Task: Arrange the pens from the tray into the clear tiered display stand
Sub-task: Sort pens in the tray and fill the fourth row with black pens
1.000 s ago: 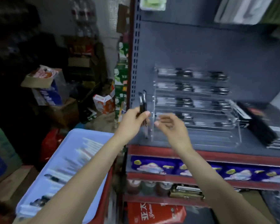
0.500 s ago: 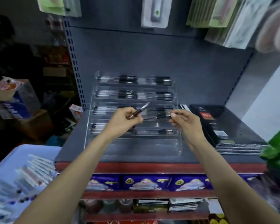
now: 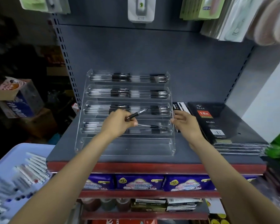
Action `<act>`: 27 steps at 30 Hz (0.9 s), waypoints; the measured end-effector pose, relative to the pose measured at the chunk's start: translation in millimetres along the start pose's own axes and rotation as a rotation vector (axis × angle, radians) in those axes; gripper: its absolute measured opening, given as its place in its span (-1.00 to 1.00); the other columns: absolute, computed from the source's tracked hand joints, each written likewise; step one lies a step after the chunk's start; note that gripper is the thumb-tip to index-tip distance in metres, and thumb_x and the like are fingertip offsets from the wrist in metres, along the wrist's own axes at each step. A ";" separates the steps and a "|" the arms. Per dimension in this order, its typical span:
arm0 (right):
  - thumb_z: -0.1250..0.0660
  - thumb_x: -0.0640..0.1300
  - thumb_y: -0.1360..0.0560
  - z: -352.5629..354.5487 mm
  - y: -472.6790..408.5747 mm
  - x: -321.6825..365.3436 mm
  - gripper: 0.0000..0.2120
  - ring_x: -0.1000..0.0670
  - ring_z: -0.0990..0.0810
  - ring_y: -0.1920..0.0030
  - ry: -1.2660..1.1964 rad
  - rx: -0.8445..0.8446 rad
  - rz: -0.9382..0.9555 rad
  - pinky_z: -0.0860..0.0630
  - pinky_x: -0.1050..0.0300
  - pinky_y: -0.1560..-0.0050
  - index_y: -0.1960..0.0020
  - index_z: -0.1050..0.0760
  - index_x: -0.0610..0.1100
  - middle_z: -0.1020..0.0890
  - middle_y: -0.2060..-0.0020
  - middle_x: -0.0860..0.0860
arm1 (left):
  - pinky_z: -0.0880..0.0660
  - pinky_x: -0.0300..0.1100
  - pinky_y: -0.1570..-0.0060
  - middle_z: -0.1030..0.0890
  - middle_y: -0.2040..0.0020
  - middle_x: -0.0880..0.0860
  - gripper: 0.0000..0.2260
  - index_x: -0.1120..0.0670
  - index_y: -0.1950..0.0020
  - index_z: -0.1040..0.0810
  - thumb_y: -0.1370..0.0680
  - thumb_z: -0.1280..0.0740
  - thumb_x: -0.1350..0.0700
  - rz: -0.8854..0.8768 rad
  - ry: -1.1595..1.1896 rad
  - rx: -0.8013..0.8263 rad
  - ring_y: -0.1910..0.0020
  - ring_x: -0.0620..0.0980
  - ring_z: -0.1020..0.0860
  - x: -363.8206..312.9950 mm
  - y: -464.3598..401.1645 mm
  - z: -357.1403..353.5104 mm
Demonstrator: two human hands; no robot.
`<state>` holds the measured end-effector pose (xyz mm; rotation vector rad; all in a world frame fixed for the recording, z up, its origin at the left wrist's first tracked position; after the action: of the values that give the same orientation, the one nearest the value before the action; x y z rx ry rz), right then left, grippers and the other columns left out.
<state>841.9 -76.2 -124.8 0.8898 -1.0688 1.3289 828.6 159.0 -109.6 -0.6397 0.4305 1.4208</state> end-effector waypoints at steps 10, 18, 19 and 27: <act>-0.27 -0.36 -0.52 -3.8 3.1 -5.3 -0.63 0.01 -0.56 0.03 0.016 0.032 -0.015 -0.48 0.14 -0.14 -0.32 -0.42 -0.20 -0.56 0.02 -0.02 | -0.41 -0.17 0.21 -0.57 0.30 0.00 -0.85 -0.01 0.07 -0.64 -0.51 -0.34 -0.05 -0.030 -0.266 0.061 0.15 0.04 -0.54 -18.1 3.5 -6.8; -0.29 -0.18 -0.54 0.7 16.9 23.1 -0.69 0.09 -0.53 0.06 0.226 -0.061 0.226 -0.46 0.21 -0.06 -0.28 -0.47 -0.09 -0.52 -0.02 0.01 | -0.26 -0.19 0.38 -0.44 0.43 -0.11 -0.76 -0.04 0.02 -0.62 -0.56 -0.22 -0.12 -0.128 -0.285 0.071 0.32 -0.05 -0.45 -37.7 9.6 -11.1; -0.29 -0.15 -0.55 -1.7 20.1 29.7 -0.72 0.12 -0.54 0.09 0.190 0.003 0.260 -0.47 0.22 -0.02 -0.25 -0.49 -0.09 -0.54 0.03 0.02 | -0.26 -0.18 0.35 -0.45 0.43 -0.11 -0.76 -0.05 0.00 -0.62 -0.56 -0.22 -0.13 -0.145 -0.297 0.080 0.30 -0.03 -0.45 -41.4 10.4 -12.0; -0.34 -0.32 -0.49 0.4 16.3 33.1 -0.89 0.23 -0.56 0.36 -0.004 0.073 0.257 -0.52 0.41 0.21 0.02 -0.61 -0.24 -0.61 0.23 -0.05 | -0.41 -0.32 0.05 -0.60 0.08 -0.07 -0.81 0.04 -0.13 -0.55 -0.52 -0.35 0.10 -0.241 0.081 0.047 0.14 -0.16 -0.53 -49.4 8.4 -11.1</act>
<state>823.7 -65.4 -94.5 0.8286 -1.1736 1.5878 815.6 114.2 -88.2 -0.6886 0.4346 1.1562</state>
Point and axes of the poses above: each hand's wrist, its own y-axis away from the middle knuckle, its own z-axis out of the back of the hand, x = y × z, the point moved 4 cm from there along -y, towards the middle knuckle
